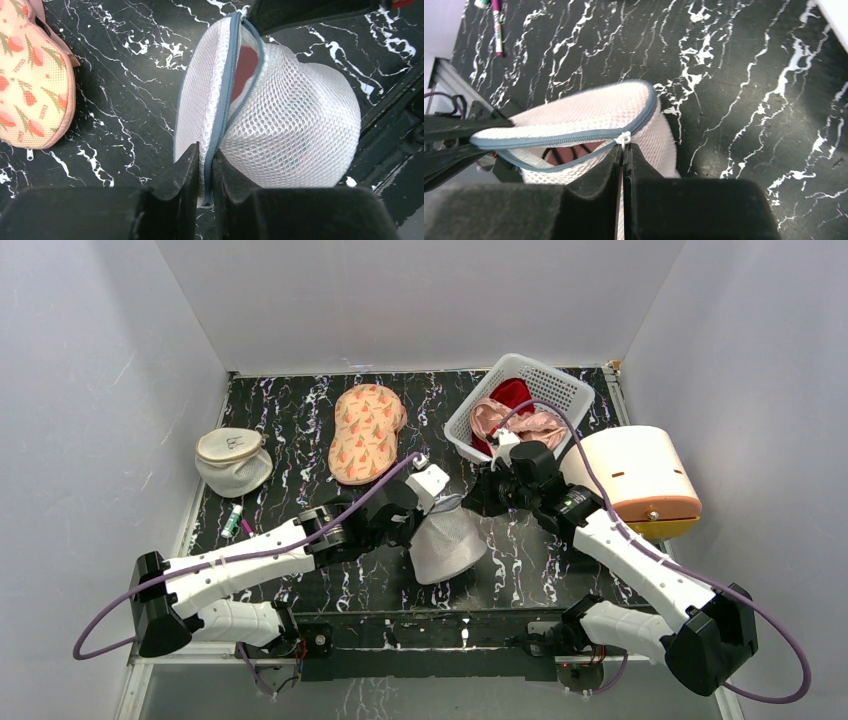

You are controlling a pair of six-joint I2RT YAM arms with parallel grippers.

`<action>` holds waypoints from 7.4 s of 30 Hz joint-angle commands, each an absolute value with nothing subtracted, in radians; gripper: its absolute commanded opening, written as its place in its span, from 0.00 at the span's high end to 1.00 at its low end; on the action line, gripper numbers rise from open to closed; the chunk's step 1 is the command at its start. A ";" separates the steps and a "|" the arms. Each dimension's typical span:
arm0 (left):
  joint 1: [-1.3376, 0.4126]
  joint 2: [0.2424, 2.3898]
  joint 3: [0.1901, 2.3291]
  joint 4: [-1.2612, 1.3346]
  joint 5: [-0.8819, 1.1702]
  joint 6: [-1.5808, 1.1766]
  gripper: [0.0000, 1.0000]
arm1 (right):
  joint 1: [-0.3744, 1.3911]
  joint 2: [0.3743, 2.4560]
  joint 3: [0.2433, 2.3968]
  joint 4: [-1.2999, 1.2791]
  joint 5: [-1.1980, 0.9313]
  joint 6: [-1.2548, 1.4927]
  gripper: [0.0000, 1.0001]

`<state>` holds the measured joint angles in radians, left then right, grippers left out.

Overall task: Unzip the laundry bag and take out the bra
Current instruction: Unzip the laundry bag at the center of the board.

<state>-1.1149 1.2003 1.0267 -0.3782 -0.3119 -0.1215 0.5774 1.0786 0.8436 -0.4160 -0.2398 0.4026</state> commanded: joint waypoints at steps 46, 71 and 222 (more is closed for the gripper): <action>-1.098 1.175 1.095 -0.303 -0.021 0.103 0.16 | 0.631 1.018 0.873 -0.315 -0.477 0.378 1.00; -0.896 1.225 1.020 -0.264 0.303 0.149 0.77 | 0.633 0.998 0.847 -0.325 -0.462 0.392 1.00; -1.015 1.129 1.110 -0.334 -0.161 0.154 1.00 | 0.476 1.104 0.916 -0.393 -0.390 0.456 1.00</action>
<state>-1.0183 1.1831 1.1175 -0.3447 -0.1101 0.1432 0.5011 1.0889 0.8795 -0.3767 -0.4793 0.4789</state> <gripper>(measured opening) 0.025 0.010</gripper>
